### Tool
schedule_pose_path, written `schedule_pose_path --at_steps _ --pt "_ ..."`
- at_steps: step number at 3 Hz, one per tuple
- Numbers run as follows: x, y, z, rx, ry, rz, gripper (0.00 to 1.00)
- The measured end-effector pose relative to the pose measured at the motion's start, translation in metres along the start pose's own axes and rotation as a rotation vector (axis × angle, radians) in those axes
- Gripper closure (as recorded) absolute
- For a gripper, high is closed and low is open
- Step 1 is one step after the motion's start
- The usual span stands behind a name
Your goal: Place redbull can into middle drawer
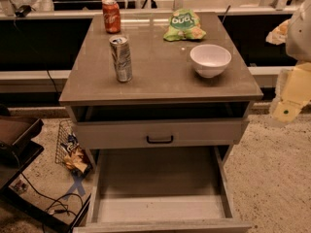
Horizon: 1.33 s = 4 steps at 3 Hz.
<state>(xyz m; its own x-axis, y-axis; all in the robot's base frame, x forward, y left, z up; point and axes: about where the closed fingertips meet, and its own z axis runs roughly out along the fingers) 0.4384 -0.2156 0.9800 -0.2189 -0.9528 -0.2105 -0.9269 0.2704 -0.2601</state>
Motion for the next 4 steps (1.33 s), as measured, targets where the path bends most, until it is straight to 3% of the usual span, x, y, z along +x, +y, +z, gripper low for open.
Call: schedule_pose_path --at_steps 1,2,3,4 --pt "0.000 0.000 0.000 0.000 0.000 0.000 0.00" --pt "-0.011 -0.027 -0.002 0.097 -0.122 0.048 0.00" --pt "-0.028 -0.073 -0.005 0.197 -0.337 0.135 0.00" --pt "-0.064 -0.102 0.010 0.275 -0.681 0.214 0.00"
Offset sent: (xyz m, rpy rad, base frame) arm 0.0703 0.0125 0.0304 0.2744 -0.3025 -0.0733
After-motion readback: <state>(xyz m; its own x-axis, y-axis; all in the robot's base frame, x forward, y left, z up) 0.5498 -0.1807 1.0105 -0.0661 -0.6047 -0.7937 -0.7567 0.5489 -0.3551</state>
